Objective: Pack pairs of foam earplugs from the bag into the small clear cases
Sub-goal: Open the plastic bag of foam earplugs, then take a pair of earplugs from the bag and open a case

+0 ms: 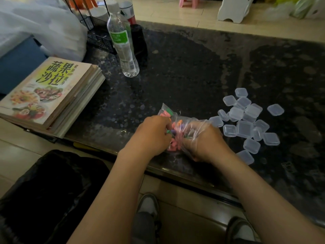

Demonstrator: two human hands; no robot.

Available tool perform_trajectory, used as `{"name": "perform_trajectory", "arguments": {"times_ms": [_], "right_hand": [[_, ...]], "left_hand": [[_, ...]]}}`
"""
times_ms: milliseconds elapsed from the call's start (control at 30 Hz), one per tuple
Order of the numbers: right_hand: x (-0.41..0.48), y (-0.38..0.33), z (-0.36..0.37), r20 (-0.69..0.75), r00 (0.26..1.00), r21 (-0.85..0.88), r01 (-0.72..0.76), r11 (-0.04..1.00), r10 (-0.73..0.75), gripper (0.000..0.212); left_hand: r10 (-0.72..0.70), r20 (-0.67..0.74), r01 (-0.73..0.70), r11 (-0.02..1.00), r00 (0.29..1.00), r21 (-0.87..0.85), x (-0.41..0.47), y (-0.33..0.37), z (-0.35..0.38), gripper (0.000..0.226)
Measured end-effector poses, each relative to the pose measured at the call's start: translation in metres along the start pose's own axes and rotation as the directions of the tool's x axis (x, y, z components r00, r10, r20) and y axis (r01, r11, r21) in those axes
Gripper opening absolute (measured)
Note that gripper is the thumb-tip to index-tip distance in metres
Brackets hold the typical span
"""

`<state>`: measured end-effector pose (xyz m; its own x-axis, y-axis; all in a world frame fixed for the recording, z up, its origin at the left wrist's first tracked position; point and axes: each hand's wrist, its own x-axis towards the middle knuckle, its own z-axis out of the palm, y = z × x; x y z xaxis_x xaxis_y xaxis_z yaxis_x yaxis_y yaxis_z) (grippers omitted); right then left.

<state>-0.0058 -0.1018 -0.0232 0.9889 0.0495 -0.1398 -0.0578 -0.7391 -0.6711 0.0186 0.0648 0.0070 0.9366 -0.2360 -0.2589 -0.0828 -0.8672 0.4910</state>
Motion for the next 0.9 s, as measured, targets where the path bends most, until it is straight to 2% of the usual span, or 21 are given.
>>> {"name": "perform_trajectory", "arguments": {"times_ms": [67, 167, 233, 300, 367, 433, 533, 633, 733, 833, 900], "right_hand": [[0.0, -0.002, 0.0, 0.027, 0.999, -0.03, 0.022, 0.999, -0.021, 0.016], [-0.001, -0.013, -0.006, 0.143, 0.989, -0.048, 0.036, 0.998, -0.029, 0.037], [-0.002, -0.015, -0.009, 0.139, 0.99, -0.02, 0.004, 1.0, -0.001, 0.041], [-0.002, -0.014, -0.007, 0.115, 0.993, -0.025, -0.011, 1.0, 0.014, 0.036], [-0.002, -0.01, -0.003, 0.044, 0.998, -0.104, 0.046, 0.993, -0.042, 0.023], [-0.002, -0.007, -0.003, -0.001, 0.998, -0.139, 0.064, 0.988, -0.065, 0.024], [0.0, -0.004, -0.011, 0.08, 0.996, 0.04, 0.022, 0.999, -0.025, 0.029], [-0.001, -0.001, -0.02, 0.049, 0.999, 0.212, -0.011, 0.977, 0.0, 0.02], [-0.002, 0.003, -0.028, 0.051, 0.997, 0.164, -0.06, 0.985, 0.052, 0.024], [-0.003, 0.01, -0.034, -0.014, 0.999, 0.153, -0.028, 0.988, 0.031, 0.009], [-0.005, 0.013, -0.036, -0.042, 0.999, 0.167, -0.007, 0.986, 0.014, 0.009]], "left_hand": [[-0.003, 0.009, 0.003, 1.0, 1.0, 0.001, 0.0, 0.0, 0.0, 0.016], [0.001, 0.012, -0.001, 1.0, 1.0, 0.012, 0.001, 0.0, 0.001, 0.017], [0.009, 0.008, -0.009, 0.999, 1.0, 0.031, 0.001, 0.0, 0.002, 0.015], [0.012, 0.0, -0.012, 0.999, 1.0, 0.044, 0.001, 0.0, 0.002, 0.014], [0.003, 0.002, -0.003, 0.999, 1.0, 0.039, 0.001, 0.0, 0.001, 0.014], [-0.008, 0.008, 0.008, 0.999, 1.0, 0.039, 0.001, 0.001, 0.0, 0.015], [-0.04, 0.005, 0.04, 0.998, 0.999, 0.049, 0.002, 0.003, -0.001, 0.014], [-0.068, -0.037, 0.071, 0.995, 0.997, 0.076, 0.002, 0.004, -0.002, 0.013], [-0.108, -0.108, 0.117, 0.989, 0.988, 0.085, 0.002, 0.006, -0.005, 0.015], [-0.152, -0.158, 0.171, 0.979, 0.976, 0.115, 0.002, 0.005, -0.004, 0.017], [-0.16, -0.201, 0.191, 0.971, 0.966, 0.142, 0.002, 0.007, -0.003, 0.019]]}}
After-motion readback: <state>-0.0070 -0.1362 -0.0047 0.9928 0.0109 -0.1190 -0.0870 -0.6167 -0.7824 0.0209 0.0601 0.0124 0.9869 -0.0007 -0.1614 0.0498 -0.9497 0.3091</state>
